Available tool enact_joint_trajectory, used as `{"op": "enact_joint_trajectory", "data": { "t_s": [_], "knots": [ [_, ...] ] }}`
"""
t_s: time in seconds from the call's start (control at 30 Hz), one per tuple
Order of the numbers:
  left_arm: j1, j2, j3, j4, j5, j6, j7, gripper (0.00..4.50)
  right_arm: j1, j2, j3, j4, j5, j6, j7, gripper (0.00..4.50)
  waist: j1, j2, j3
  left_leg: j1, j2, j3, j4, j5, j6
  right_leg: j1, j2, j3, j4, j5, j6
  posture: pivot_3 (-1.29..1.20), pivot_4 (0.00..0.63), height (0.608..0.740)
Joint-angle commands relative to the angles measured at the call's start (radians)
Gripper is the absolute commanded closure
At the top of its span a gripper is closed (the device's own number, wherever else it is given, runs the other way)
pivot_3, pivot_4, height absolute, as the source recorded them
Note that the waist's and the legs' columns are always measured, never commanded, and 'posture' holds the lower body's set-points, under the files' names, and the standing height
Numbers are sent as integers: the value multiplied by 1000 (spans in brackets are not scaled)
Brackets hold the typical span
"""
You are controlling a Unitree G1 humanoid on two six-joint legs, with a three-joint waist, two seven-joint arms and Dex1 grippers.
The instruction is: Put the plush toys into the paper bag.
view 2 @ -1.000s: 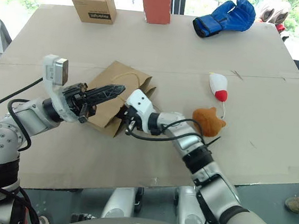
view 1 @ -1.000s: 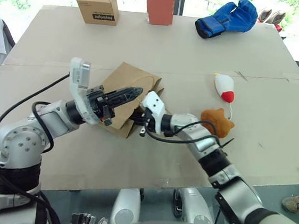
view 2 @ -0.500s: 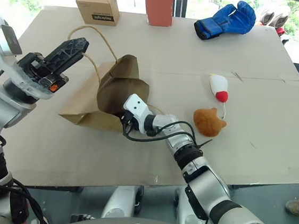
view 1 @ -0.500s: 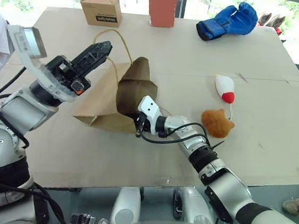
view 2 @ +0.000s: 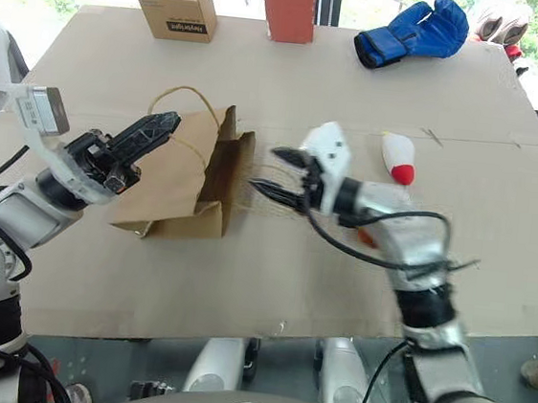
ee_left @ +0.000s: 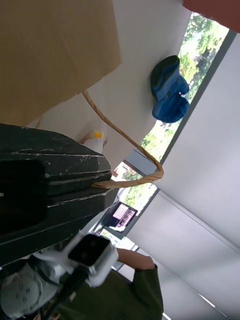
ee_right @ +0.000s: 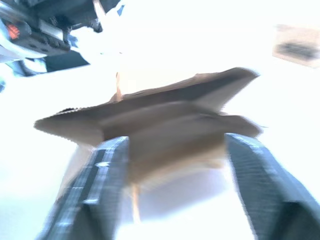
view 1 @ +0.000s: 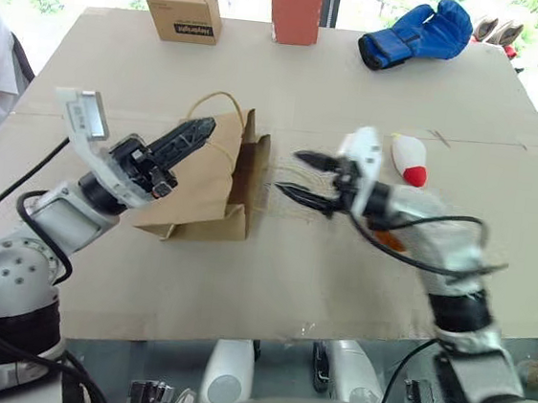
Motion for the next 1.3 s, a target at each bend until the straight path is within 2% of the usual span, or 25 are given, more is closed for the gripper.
{"op": "enact_joint_trajectory", "data": {
  "t_s": [0.03,0.13,0.23,0.3,0.4,0.57,0.63,0.67,0.77,0.87,0.97,1.1,1.3],
  "knots": [
    [-20,-8,-10,-16,20,-26,-32,4500,84,-85,-68,-228,2,164,-116,392,-6,0,0,1,0,0,0,0,0,0,0,0,0,0,0,0,150,740],
    [-42,-5,-32,2,53,-35,-64,4500,223,-153,-145,-274,-90,311,-261,392,-5,0,0,2,0,-1,-2,0,0,0,1,1,0,-1,-1,0,150,740],
    [-64,-11,-59,13,90,-45,-89,4500,303,-237,-100,-240,-156,366,-309,392,2,-1,-1,0,-2,0,-1,0,0,0,-1,2,-2,-1,-1,0,150,740],
    [-74,-15,-66,18,102,-45,-102,4500,316,-243,-87,-208,-187,361,-347,392,-4,-1,0,0,-4,2,-1,0,0,0,-3,3,-3,-1,-1,0,150,740],
    [-89,-10,-77,23,120,-45,-123,4500,335,-248,-74,-200,-206,352,-361,1135,-8,-1,-1,0,-3,2,0,0,0,0,-2,4,-3,-1,-1,0,150,740],
    [-98,-5,-102,6,157,-37,-157,4500,350,-236,-76,-221,-212,263,-355,3470,-3,-1,-1,0,-3,0,0,0,0,0,0,3,-3,-1,-1,0,150,740],
    [-99,-13,-105,1,167,-49,-169,4500,340,-224,-83,-228,-199,187,-331,4268,-4,-1,-1,0,-3,0,0,0,0,0,0,3,-3,-2,1,0,150,740],
    [-99,-14,-108,-2,175,-56,-179,4500,332,-218,-86,-232,-191,146,-317,4389,-4,-1,0,0,-3,0,0,0,0,0,0,3,-3,-2,1,0,150,740],
    [-104,-7,-105,-10,109,-17,-228,4500,222,-167,-49,-227,-168,-9,-256,4389,-13,-1,0,0,-3,0,0,0,0,-1,0,4,-2,-3,2,0,150,740],
    [-113,-8,-105,-6,73,3,-250,4500,95,-157,45,-120,-240,-142,-201,4389,-15,0,1,1,-2,-3,0,0,0,0,2,4,-2,-3,3,0,150,740],
    [-134,-15,-113,0,65,7,-246,4500,-41,-137,173,56,-331,-323,-126,4389,-16,-1,1,0,-2,-3,0,0,0,0,2,4,-2,-2,1,0,150,740],
    [-181,-40,-138,8,82,-3,-229,4500,-205,-34,347,371,-438,-624,-20,4389,-19,-1,1,0,-2,-3,0,0,1,0,2,4,-2,-1,-1,0,150,740],
    [-207,-58,-165,15,122,-14,-236,4500,-308,66,399,592,-483,-860,52,4389,-18,-1,1,-1,-2,-3,-1,0,0,0,3,4,-2,1,3,0,150,740]
  ]
}}
